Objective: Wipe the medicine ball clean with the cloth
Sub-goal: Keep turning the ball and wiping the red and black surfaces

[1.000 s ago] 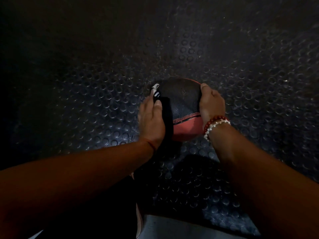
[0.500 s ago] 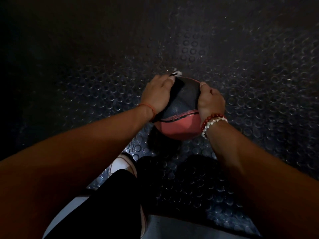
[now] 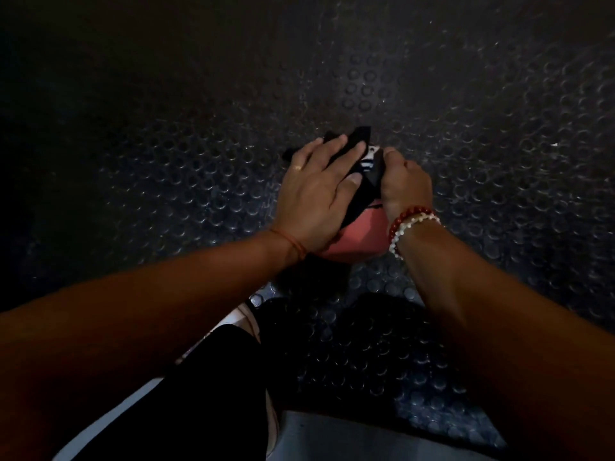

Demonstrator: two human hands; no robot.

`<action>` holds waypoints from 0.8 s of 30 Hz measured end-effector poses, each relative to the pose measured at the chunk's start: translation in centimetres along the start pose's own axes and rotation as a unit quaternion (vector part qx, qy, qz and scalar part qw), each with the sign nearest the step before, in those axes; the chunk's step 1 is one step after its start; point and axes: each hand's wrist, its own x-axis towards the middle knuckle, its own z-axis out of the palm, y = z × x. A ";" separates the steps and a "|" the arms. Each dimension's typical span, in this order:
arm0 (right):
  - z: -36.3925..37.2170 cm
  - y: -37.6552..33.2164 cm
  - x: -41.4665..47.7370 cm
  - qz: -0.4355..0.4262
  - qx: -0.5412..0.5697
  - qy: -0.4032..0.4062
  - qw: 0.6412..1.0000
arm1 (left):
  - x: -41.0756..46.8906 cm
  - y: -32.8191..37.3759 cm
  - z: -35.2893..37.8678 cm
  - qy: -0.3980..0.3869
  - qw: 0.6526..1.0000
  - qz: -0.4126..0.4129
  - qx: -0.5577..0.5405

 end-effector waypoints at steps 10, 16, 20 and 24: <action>-0.4 0.1 1.1 -0.020 -0.065 -0.017 0.998 | 3.3 -3.6 0.2 -0.018 0.888 -0.365 -0.277; -0.7 -0.3 1.9 -0.043 -0.128 -0.034 0.990 | -0.8 -1.0 1.3 0.069 0.903 -0.363 -0.218; -0.1 0.0 1.7 -0.048 -0.078 -0.035 0.995 | -1.8 0.4 0.6 0.060 0.980 -0.165 -0.093; -0.3 -0.7 1.1 -0.022 -0.023 -0.025 0.999 | 1.5 -0.9 -0.5 -0.024 0.999 -0.037 -0.007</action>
